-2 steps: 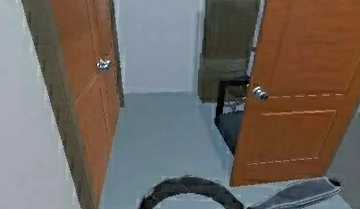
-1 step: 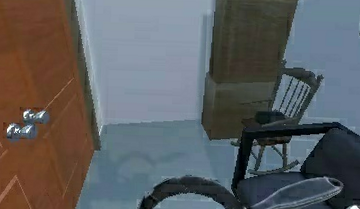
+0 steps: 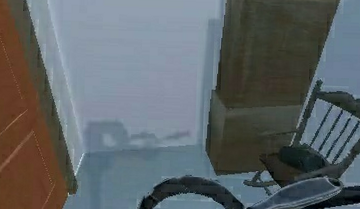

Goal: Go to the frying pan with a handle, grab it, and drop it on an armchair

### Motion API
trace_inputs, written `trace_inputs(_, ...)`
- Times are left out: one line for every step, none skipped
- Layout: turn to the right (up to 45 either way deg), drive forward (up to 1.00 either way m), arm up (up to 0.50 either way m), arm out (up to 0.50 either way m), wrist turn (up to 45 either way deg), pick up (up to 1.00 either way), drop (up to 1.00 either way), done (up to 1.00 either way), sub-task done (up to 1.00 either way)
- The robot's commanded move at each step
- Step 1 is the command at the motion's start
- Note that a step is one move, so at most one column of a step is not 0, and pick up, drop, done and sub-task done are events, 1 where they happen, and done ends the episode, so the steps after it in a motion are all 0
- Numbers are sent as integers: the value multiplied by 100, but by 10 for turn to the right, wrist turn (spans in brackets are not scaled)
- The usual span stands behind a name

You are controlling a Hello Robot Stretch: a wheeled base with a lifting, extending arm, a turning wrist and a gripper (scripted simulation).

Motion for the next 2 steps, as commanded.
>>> trace_inputs(240,0,0,0,0,0,0,0,0)
trace_inputs(0,30,0,0,0,0,0,0,0)
